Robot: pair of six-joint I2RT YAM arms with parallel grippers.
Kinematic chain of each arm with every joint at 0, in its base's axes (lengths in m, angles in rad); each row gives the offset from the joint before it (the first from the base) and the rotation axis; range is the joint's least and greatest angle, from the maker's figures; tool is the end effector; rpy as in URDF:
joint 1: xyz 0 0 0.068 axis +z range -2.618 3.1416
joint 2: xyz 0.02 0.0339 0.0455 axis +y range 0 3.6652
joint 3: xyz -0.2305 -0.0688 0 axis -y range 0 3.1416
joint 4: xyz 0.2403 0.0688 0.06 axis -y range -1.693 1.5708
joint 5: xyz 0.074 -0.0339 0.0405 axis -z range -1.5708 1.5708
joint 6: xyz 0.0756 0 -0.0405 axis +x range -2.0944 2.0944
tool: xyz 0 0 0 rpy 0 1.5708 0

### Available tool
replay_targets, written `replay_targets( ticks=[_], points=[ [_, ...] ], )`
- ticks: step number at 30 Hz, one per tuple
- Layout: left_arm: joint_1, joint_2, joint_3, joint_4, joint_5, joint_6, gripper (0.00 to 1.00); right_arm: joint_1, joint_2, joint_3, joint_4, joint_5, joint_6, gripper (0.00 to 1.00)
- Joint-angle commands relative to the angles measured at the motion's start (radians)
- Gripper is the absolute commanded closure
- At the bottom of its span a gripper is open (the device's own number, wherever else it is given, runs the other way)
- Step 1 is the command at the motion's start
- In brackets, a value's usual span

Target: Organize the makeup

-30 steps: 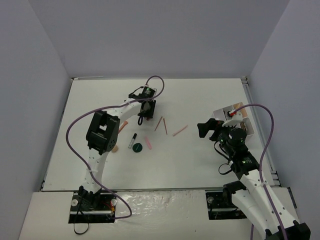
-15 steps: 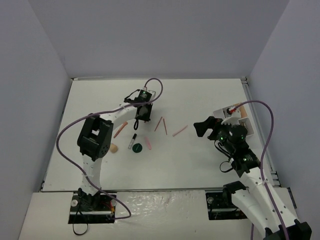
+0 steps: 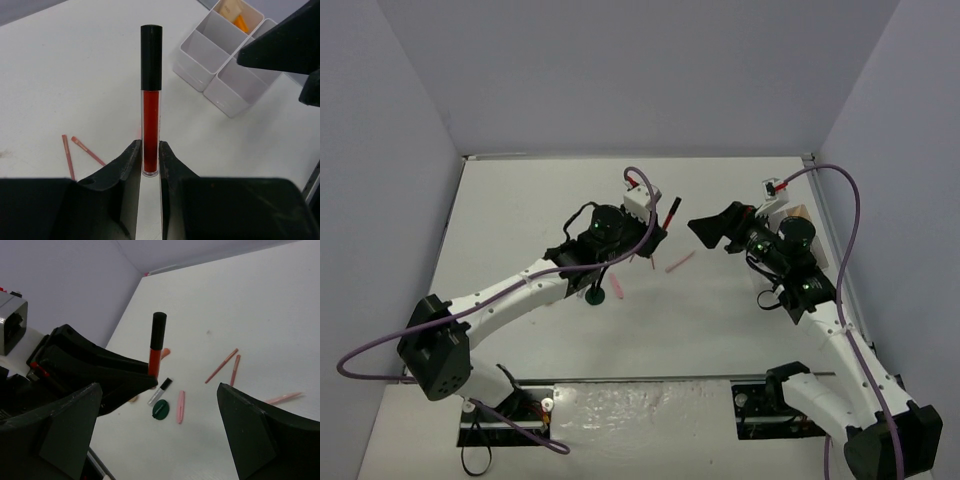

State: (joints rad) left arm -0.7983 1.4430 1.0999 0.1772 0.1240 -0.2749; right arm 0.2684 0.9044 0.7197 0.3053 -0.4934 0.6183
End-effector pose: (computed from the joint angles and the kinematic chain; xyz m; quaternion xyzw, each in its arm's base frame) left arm 0.2614 -0.2816 0.2932 0.2358 0.7255 -0.3703 0.5300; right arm 0.2454 0.1046 0.3264 -0.0680 0.6651 0.4576 0.5861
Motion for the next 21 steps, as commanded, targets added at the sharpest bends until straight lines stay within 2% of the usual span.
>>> replay_targets(
  ticks=[1, 7, 13, 16, 21],
  points=[
    [-0.044, -0.058, 0.012, 0.192, 0.025, -0.021, 1.0, 0.003, 0.048, 0.095, 0.144, -0.082, 0.055, 0.04],
    [-0.075, -0.065, 0.024, 0.203, 0.024, -0.023, 1.0, 0.015, 0.101, 0.113, 0.196, -0.105, 0.073, 0.07],
    [-0.09, -0.071, 0.036, 0.206, 0.016, -0.023, 1.0, 0.029, 0.136, 0.106, 0.209, -0.114, 0.065, 0.14],
    [-0.09, -0.068, 0.041, 0.208, 0.016, -0.027, 1.0, 0.033, 0.14, 0.102, 0.207, -0.115, 0.059, 0.22],
    [-0.096, -0.053, 0.055, 0.2, 0.02, -0.024, 1.0, 0.037, 0.142, 0.095, 0.187, -0.103, 0.031, 0.48]
  ],
)
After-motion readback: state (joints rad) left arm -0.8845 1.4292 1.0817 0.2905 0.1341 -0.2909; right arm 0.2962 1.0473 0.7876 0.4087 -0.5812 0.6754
